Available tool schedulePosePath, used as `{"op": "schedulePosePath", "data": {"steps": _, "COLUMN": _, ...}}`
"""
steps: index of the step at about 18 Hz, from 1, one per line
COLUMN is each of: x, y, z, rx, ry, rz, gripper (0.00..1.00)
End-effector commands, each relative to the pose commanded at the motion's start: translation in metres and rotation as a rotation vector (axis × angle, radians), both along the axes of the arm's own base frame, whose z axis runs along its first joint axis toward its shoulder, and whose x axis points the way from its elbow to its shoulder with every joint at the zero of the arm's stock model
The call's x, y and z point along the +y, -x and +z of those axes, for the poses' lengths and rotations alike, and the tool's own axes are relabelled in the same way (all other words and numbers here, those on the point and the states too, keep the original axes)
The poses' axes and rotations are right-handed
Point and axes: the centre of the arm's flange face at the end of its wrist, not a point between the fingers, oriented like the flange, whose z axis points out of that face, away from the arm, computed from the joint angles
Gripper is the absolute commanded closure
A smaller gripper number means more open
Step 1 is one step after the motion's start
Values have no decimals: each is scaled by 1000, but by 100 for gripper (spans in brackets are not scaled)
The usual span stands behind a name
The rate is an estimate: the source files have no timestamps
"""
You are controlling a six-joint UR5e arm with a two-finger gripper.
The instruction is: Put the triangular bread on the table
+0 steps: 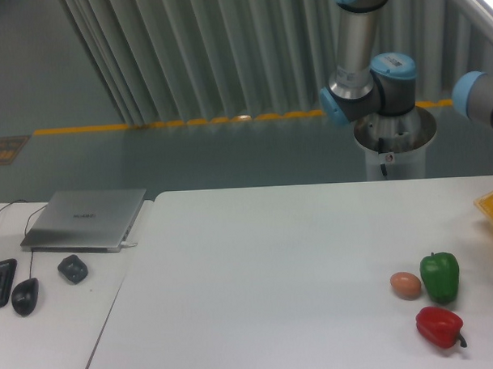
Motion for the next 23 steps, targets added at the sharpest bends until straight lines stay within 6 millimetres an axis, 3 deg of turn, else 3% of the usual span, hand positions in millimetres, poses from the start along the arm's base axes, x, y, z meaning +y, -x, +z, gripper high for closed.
{"op": "schedulePosePath", "data": {"steps": 1, "x": 3, "y": -1, "z": -9, "rx": -14, "ry": 8, "rz": -1, "gripper": 0}}
{"op": "schedulePosePath", "data": {"steps": 6, "x": -1, "y": -1, "z": -17, "rx": -44, "ry": 18, "rz": 3, "gripper": 0}}
{"op": "schedulePosePath", "data": {"steps": 23, "x": -6, "y": 0, "z": -22, "rx": -65, "ry": 26, "rz": 22, "gripper": 2}}
